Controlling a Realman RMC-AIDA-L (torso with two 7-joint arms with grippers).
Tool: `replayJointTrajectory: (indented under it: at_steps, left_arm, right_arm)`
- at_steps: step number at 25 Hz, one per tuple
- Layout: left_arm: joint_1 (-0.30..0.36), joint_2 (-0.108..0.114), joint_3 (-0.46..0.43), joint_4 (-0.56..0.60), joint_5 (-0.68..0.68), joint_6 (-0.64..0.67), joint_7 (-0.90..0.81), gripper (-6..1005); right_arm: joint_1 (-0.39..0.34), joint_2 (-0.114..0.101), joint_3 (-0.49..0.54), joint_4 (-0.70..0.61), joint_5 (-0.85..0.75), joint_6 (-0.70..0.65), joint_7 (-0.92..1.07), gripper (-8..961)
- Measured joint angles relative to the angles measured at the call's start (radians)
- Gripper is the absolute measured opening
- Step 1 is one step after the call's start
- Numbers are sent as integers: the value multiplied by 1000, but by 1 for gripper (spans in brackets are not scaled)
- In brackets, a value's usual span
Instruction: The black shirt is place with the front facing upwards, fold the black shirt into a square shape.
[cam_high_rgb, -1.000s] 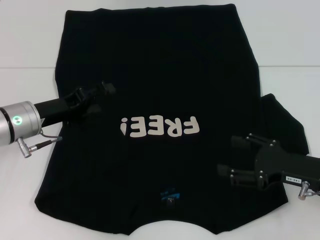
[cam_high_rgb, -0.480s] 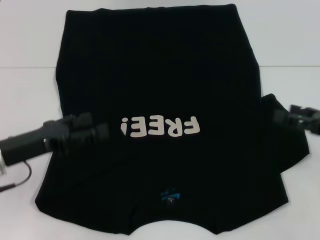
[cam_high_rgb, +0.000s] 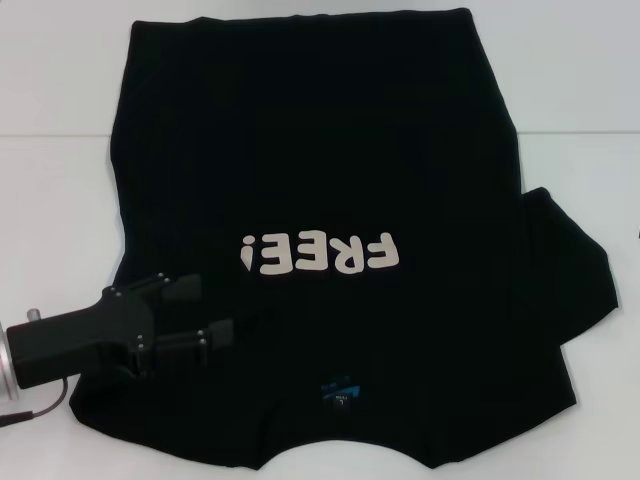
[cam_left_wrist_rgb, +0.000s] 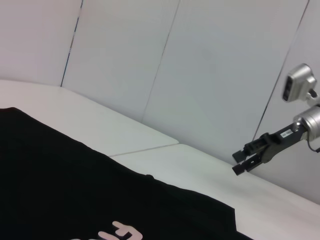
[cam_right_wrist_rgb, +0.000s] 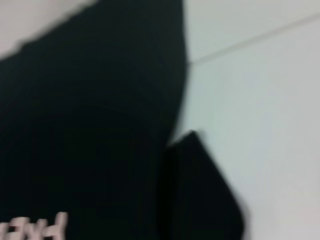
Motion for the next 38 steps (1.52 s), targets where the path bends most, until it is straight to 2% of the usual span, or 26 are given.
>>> replayJointTrajectory:
  at_steps: [6,12,16,22,29,38]
  left_arm:
    - [-2,0,1,0,0,0,1,910]
    - [0,0,2,-2,0,2,0,910]
    - [1,0,2,-4,0,2,-2,909]
    - [2,-2,2,-5,0,1,1,909]
    - [-1,-7,1,-6,0,-1,2,910]
    - [-4,-8,-5,-6,-1,-1,3,909]
  right_arm:
    - [63,21,-40,59,-88,84,18,928]
    - [94,24,-92,166,-94,166,17,928]
    - [110,35,-115,194,-96,184,16,928]
    - [111,38,-140,208,-97,191,20,928]
    - [104,29,-140,208,-98,195,26,928]
    - [108,40,-142,226,-98,199,27,918]
